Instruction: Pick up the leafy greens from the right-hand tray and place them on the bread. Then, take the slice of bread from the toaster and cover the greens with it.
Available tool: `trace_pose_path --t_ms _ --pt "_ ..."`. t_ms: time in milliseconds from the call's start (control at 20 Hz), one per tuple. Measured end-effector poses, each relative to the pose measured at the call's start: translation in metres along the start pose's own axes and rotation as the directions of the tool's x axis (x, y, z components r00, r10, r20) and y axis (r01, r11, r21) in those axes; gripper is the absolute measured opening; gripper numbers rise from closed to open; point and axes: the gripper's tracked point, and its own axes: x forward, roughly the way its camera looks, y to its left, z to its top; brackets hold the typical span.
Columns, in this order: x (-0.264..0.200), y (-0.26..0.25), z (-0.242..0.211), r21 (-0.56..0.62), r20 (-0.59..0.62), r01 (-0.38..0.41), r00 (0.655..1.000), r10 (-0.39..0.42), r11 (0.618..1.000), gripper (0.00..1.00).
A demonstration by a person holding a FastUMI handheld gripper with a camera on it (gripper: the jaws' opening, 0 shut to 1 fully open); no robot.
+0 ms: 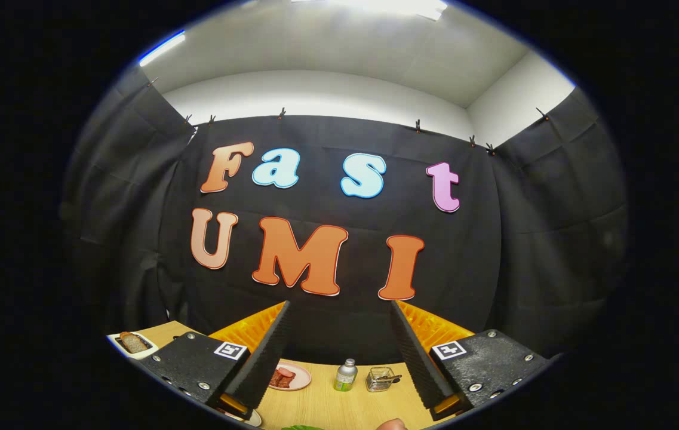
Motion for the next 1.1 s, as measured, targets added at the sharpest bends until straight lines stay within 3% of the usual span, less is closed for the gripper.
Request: trace_pose_path --t_ms 550,1100 --pt "-0.002 -0.002 -0.001 0.004 0.035 0.012 0.999 -0.012 1.0 0.97" --pt "0.0 0.0 -0.051 0.001 -0.047 0.007 0.999 -0.007 1.0 0.97"
